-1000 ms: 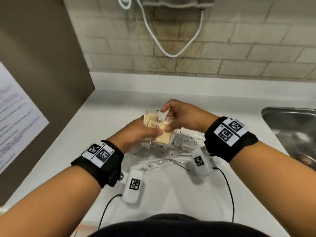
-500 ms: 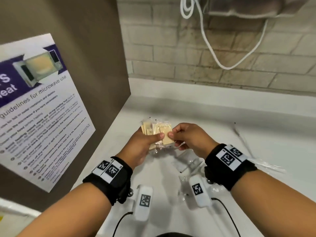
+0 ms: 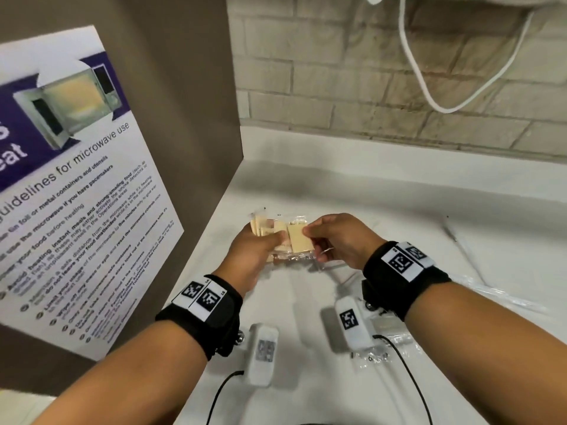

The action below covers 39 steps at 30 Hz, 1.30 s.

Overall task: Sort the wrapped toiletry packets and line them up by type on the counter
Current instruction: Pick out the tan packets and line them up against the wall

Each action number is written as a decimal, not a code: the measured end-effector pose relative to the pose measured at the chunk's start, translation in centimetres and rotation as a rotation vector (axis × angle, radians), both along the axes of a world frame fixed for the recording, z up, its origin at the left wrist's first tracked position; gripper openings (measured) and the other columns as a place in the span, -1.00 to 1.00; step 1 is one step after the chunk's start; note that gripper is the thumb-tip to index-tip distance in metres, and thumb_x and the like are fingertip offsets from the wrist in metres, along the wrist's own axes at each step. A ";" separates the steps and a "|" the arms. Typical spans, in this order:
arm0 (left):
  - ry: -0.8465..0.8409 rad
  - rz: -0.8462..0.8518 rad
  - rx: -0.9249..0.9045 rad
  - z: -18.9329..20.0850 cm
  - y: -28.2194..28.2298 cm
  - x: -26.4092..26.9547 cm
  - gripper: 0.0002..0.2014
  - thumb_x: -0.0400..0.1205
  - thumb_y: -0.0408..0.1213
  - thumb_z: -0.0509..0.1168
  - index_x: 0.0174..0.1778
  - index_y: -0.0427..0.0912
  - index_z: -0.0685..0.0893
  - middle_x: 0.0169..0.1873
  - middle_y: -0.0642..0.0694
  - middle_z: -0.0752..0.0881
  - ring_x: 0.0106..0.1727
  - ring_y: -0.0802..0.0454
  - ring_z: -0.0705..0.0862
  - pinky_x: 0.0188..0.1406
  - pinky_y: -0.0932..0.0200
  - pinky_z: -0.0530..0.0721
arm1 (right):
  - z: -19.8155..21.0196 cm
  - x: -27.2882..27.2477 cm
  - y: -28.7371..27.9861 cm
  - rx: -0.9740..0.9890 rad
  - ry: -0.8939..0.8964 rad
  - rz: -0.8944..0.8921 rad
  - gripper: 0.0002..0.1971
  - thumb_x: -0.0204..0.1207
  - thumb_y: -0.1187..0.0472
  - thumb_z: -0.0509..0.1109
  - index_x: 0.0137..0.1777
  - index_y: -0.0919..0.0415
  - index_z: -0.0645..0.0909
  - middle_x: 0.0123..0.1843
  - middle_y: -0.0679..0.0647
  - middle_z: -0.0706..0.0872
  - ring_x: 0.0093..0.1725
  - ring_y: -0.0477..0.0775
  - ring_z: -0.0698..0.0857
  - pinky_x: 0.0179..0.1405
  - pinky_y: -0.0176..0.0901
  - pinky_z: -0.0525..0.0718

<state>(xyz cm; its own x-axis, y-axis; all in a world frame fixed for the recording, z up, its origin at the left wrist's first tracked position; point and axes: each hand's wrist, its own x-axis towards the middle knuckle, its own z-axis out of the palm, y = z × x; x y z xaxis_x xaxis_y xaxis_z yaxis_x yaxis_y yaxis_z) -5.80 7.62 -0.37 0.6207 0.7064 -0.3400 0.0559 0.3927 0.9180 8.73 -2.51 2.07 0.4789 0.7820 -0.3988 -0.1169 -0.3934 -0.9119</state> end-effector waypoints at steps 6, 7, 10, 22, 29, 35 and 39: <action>0.072 0.187 0.013 -0.9 2.4 -2.3 -0.75 0.60 -0.49 0.27 0.17 -0.18 0.63 -0.03 -0.21 0.74 -0.09 -0.16 0.77 -0.24 0.00 0.77 | -2.1 -1.1 2.6 -0.293 -0.012 0.053 -0.82 0.53 0.33 0.44 -0.24 0.43 0.61 -0.45 0.24 0.60 -0.53 0.15 0.62 -0.25 0.13 0.77; 0.068 0.188 0.021 -0.8 2.4 -2.5 -0.73 0.61 -0.49 0.26 0.21 -0.21 0.62 -0.02 -0.22 0.74 -0.10 -0.15 0.77 -0.31 0.03 0.79 | -2.2 -1.1 2.7 -0.372 -0.113 0.099 -0.78 0.55 0.24 0.44 -0.17 0.45 0.66 -0.38 0.27 0.65 -0.48 0.18 0.66 -0.14 0.14 0.77; 0.010 0.161 0.006 -0.2 2.1 -2.8 -0.74 0.63 -0.52 0.24 0.21 -0.22 0.59 -0.05 -0.24 0.71 -0.20 -0.11 0.76 -0.53 0.17 0.73 | -1.0 -1.0 3.1 -0.408 -0.653 0.171 -0.65 0.61 0.01 0.33 0.08 0.33 0.68 -0.08 0.23 0.77 -0.19 0.20 0.75 -0.10 -0.01 0.75; 0.078 -0.113 0.135 0.6 1.4 -1.8 -0.83 0.56 -0.40 0.39 0.00 -0.08 0.65 -0.27 -0.15 0.75 -0.47 -0.02 0.68 -0.21 0.05 0.61 | 0.5 -1.5 2.5 0.146 -0.096 0.007 -0.74 0.46 0.49 0.43 0.05 0.18 0.58 -0.37 0.11 0.59 -0.51 0.06 0.63 -0.50 -0.15 0.65; 0.116 -0.130 0.203 0.8 1.7 -0.2 -0.83 0.56 -0.41 0.39 0.00 -0.08 0.66 -0.21 -0.09 0.70 -0.27 0.01 0.71 -0.36 0.21 0.65 | -0.7 -1.7 0.7 -0.134 -0.213 0.173 -0.92 0.47 0.32 0.48 -0.19 0.21 0.61 -0.38 0.10 0.64 -0.41 0.03 0.60 -0.31 -0.10 0.61; 0.077 -0.054 0.007 0.3 2.3 -0.6 -0.74 0.62 0.00 0.33 -0.04 -0.14 0.72 -0.21 -0.10 0.81 -0.15 -0.05 0.79 -0.02 -0.02 0.72 | -3.5 0.0 0.9 -0.528 -0.431 0.100 -0.72 0.40 0.17 0.40 -0.48 0.20 0.47 -0.43 0.14 0.62 -0.47 0.08 0.56 -0.36 -0.19 0.48; 0.085 -0.114 -0.068 0.9 2.3 -1.5 -0.60 0.54 0.20 0.30 -0.09 -0.10 0.75 -0.27 -0.03 0.83 -0.26 0.00 0.73 -0.50 0.31 0.58 | -1.4 -0.3 1.3 -0.566 -0.830 0.266 -0.49 0.56 -0.19 0.20 -0.30 0.28 0.58 -0.37 0.07 0.60 -0.32 0.08 0.62 -0.27 -0.15 0.58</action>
<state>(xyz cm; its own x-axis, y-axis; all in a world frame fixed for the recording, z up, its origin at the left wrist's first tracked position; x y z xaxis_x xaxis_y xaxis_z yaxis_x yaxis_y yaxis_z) -7.32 9.88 0.48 0.6624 0.6069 -0.4392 0.1801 0.4401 0.8797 8.38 -1.16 0.68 0.6104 0.7036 -0.3638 0.6165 -0.7104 -0.3395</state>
